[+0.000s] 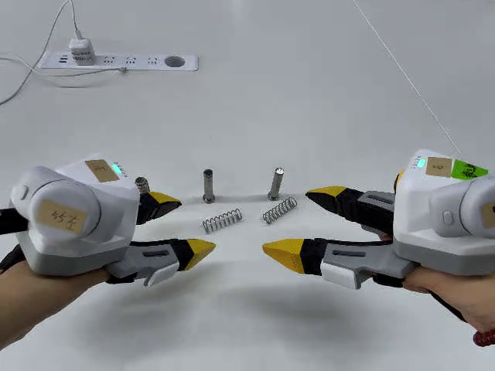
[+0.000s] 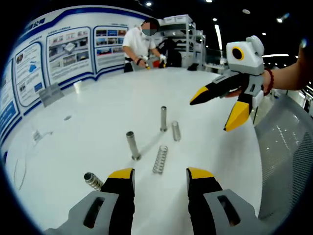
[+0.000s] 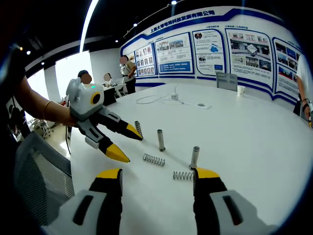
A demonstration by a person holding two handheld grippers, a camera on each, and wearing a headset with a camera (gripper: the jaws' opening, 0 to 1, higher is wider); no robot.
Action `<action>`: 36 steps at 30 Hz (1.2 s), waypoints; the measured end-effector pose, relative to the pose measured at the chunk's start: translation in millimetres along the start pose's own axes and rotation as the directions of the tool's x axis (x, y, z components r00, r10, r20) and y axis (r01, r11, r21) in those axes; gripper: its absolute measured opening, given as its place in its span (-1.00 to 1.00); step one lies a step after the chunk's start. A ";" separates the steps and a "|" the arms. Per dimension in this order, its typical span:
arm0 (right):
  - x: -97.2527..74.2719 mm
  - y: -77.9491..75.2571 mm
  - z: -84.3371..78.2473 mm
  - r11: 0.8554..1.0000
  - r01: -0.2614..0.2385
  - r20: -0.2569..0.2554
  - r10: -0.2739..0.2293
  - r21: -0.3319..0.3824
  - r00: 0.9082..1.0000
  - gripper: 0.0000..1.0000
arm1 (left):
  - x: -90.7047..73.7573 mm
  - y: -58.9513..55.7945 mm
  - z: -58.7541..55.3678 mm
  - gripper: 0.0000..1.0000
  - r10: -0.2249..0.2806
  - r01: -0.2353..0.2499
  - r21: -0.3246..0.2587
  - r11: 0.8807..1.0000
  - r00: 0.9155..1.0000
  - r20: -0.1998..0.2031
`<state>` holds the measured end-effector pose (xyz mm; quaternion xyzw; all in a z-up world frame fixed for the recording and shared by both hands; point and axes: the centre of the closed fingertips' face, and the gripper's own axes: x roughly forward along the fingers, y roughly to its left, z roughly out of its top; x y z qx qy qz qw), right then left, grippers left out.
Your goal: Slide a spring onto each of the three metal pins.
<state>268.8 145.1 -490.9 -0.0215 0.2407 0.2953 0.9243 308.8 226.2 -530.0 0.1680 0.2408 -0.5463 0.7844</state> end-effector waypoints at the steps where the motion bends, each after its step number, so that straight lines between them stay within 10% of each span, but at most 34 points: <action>1: -0.1 -0.2 -0.1 1.000 0.001 0.001 -0.001 0.002 1.000 0.19 | 1.4 0.2 0.4 -0.15 -0.001 0.001 0.002 1.000 1.000 0.000; 36: 8.1 -5.9 -4.3 0.998 0.022 0.006 -0.023 0.060 1.000 0.16 | 37.3 1.1 -11.9 -0.67 -0.061 0.064 0.037 0.997 0.995 -0.083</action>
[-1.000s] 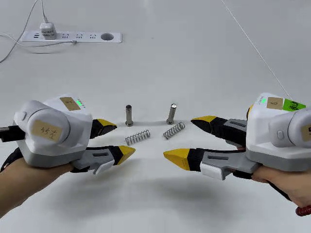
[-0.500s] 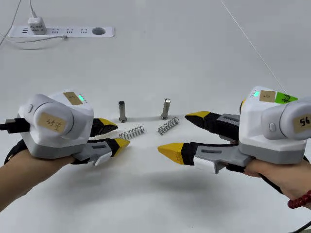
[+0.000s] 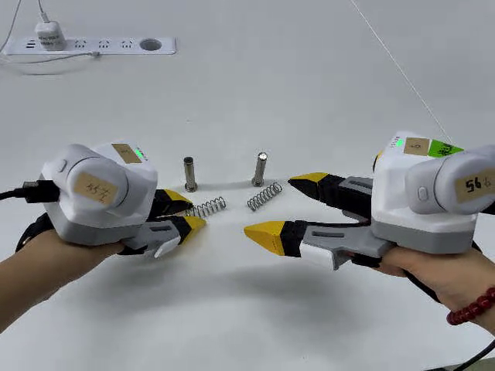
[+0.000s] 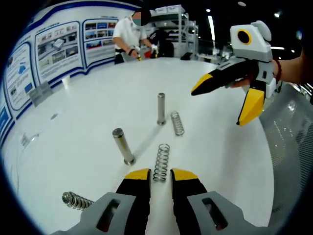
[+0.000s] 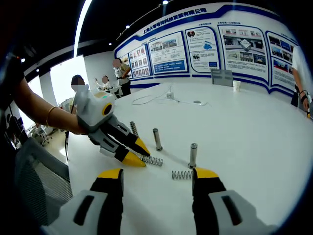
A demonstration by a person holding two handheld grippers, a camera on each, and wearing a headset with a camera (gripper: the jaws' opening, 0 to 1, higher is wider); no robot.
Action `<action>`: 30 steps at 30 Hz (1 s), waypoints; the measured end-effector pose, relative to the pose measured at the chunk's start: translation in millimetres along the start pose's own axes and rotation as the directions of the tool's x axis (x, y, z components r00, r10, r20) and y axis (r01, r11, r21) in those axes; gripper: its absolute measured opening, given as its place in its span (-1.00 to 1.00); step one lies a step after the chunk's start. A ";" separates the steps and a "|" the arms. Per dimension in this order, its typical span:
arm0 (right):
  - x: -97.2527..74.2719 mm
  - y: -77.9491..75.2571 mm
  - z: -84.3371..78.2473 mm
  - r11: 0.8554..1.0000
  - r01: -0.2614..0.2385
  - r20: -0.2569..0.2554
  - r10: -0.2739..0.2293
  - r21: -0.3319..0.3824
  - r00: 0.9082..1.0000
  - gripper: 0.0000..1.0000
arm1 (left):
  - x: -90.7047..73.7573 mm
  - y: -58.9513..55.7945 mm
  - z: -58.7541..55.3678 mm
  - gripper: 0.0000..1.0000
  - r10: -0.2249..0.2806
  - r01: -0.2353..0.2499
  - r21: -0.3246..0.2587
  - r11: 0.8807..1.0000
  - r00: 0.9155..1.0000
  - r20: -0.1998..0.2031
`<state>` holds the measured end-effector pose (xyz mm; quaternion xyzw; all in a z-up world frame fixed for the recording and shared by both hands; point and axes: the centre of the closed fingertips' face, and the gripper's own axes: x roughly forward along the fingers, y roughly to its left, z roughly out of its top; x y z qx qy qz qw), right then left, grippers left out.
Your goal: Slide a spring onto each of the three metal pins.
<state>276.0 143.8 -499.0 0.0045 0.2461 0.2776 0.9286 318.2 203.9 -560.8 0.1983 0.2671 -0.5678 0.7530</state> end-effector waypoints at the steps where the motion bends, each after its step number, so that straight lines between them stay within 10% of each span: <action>1: 0.5 0.4 0.4 1.000 -0.001 0.002 0.001 0.003 1.000 0.16 | 0.1 0.1 0.2 -0.68 -0.001 0.001 0.003 1.000 1.000 -0.001; 18: -0.3 -2.2 -0.5 0.999 0.014 -0.012 -0.014 0.044 1.000 0.16 | -2.0 0.2 1.3 -0.80 0.005 -0.005 0.049 0.999 1.000 0.008; 30: -1.6 -0.9 21.5 0.996 0.024 0.032 -0.027 0.089 0.999 0.06 | -23.6 -6.8 25.9 -0.80 0.051 -0.051 -0.001 0.999 0.987 0.154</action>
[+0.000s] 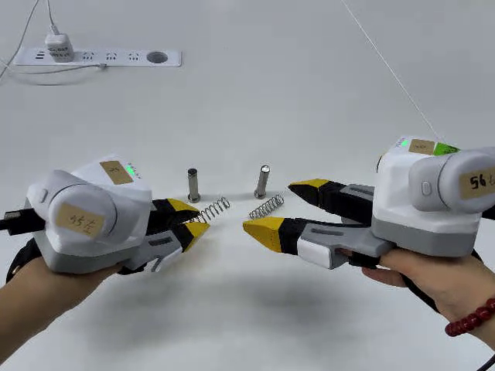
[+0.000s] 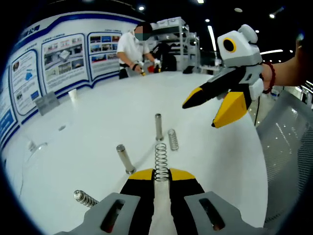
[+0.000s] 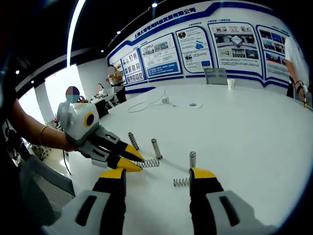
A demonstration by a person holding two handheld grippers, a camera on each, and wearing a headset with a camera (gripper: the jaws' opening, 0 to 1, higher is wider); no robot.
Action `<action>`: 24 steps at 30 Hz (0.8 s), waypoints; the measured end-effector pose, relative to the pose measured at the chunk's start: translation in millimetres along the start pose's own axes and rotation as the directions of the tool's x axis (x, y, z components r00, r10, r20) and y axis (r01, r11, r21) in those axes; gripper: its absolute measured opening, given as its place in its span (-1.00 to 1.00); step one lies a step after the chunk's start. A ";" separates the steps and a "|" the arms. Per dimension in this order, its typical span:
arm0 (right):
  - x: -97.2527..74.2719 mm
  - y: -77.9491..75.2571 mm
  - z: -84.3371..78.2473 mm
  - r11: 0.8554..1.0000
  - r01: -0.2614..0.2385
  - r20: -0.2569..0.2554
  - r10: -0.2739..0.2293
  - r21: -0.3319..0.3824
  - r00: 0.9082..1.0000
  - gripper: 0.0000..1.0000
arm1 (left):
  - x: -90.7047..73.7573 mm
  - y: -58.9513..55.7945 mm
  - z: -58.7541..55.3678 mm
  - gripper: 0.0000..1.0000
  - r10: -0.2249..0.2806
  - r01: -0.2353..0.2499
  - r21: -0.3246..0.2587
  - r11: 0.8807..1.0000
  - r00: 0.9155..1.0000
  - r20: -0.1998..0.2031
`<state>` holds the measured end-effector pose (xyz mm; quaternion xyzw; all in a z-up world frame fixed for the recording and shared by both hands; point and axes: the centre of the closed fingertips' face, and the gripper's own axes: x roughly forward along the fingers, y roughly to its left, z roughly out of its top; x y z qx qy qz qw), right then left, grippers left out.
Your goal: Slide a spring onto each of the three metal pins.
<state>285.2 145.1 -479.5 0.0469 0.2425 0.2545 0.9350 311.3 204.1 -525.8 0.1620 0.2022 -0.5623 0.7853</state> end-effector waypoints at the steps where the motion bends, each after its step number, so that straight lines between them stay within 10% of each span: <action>1: 0.2 0.1 3.5 1.000 0.004 0.010 -0.004 0.007 1.000 0.04 | -1.9 -0.7 1.4 -0.80 0.003 -0.003 -0.003 1.000 1.000 0.010; 10: 1.8 3.9 17.8 0.996 -0.010 0.058 0.005 0.093 0.998 -0.11 | -14.2 -2.6 19.3 -0.80 0.042 -0.039 -0.027 0.999 0.992 0.117; 24: 11.1 22.3 37.4 0.975 -0.083 0.128 0.057 0.208 0.990 -0.27 | -31.7 -10.4 48.2 -0.80 0.041 -0.012 -0.104 0.995 0.959 0.282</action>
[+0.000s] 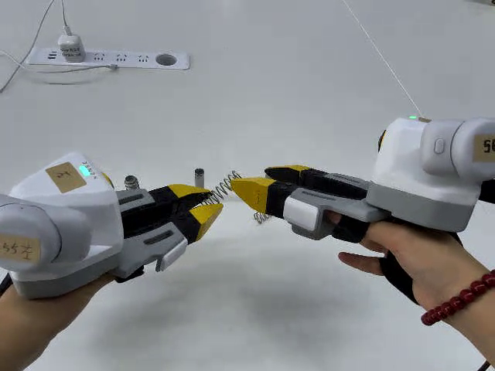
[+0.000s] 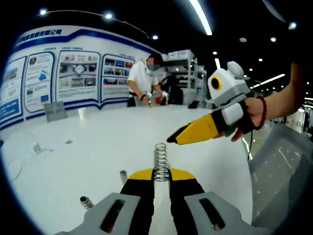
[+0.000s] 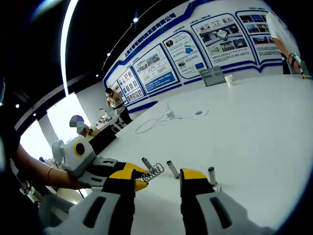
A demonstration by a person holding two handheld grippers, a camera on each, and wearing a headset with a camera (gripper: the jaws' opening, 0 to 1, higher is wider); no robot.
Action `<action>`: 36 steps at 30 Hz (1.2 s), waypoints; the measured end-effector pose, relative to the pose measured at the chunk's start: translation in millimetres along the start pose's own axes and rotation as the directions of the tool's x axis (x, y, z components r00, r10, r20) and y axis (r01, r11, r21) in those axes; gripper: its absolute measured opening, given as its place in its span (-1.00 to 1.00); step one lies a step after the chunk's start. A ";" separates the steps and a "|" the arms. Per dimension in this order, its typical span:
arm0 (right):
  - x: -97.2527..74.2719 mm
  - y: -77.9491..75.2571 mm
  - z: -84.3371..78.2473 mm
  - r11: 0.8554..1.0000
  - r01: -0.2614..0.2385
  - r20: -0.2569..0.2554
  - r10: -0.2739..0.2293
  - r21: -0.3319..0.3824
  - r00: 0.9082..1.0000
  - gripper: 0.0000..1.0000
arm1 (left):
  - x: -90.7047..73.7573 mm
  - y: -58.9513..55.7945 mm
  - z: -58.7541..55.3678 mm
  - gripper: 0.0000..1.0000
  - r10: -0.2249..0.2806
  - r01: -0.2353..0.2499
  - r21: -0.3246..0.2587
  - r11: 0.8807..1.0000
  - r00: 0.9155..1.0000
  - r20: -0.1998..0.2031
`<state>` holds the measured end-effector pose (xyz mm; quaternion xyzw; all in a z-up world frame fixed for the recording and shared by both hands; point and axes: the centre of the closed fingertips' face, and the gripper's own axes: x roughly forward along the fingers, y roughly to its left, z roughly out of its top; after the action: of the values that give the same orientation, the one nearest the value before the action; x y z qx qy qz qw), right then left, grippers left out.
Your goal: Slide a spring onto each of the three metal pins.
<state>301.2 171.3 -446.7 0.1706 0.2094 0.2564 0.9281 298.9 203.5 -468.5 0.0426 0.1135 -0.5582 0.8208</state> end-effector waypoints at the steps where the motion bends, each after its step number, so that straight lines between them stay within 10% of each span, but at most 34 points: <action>1: 0.7 1.7 0.6 1.000 -0.006 0.004 0.006 0.011 1.000 -0.28 | -0.6 -0.7 1.2 -0.80 -0.001 0.001 0.002 1.000 1.000 0.003; 20: 6.2 14.2 15.6 0.976 -0.076 0.091 0.058 0.206 0.994 -0.61 | -5.8 -9.0 29.8 -0.80 -0.012 0.010 0.015 1.000 0.994 0.113; 36: 6.3 20.3 20.3 0.976 -0.105 0.113 0.084 0.189 0.990 -0.75 | -6.9 -9.9 29.5 -0.79 -0.011 0.008 0.028 1.000 0.996 0.093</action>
<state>307.6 186.9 -422.7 0.2832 0.1762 0.2694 0.9034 291.4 200.3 -437.6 0.0274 0.0678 -0.5650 0.8218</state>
